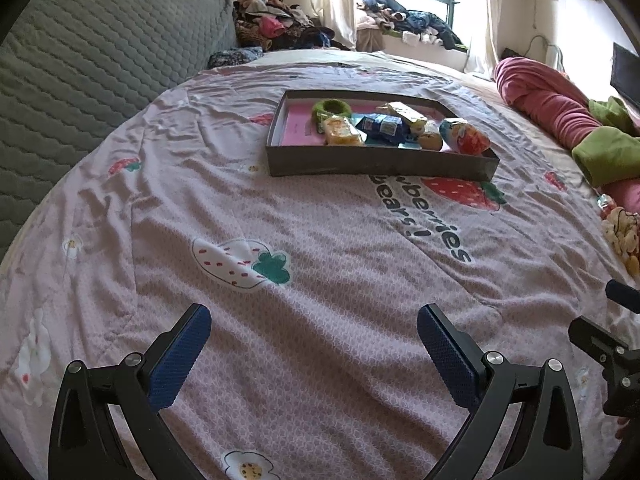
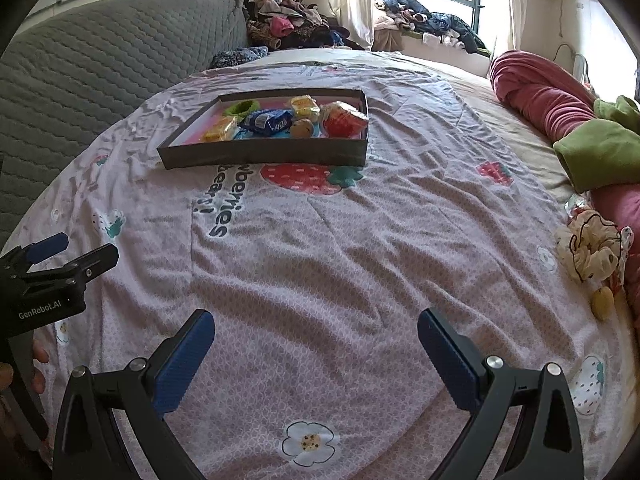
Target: Organize objects
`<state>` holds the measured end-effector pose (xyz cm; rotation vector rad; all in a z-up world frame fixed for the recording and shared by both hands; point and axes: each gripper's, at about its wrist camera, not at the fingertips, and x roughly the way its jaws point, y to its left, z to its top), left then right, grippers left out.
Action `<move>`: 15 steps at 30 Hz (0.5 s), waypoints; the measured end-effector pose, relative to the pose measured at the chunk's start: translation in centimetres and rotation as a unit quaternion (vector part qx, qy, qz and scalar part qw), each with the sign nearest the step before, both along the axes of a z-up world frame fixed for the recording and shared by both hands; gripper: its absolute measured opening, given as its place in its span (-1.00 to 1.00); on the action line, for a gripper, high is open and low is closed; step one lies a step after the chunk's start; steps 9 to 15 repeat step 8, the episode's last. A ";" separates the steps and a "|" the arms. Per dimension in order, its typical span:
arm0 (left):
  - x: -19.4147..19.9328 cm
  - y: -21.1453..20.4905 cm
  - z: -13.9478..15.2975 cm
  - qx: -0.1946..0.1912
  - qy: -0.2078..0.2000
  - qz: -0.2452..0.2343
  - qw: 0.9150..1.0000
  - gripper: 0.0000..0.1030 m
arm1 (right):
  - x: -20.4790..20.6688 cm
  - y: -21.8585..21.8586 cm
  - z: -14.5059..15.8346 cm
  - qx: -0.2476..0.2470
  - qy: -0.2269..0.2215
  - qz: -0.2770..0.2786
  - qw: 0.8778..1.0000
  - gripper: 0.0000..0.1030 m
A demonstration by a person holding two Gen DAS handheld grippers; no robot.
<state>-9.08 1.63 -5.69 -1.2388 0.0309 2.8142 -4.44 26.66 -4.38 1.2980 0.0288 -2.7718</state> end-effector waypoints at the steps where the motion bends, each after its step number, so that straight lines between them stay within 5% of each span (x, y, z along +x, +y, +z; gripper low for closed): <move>1: 0.0 -0.1 -0.1 0.001 -0.001 0.001 1.000 0.99 | 0.0 0.0 -0.2 0.001 -0.001 -0.001 1.000 0.99; 15: -0.1 -0.2 -0.8 0.000 0.002 0.001 1.000 0.99 | -0.1 0.2 -1.2 -0.002 -0.009 -0.004 1.000 0.99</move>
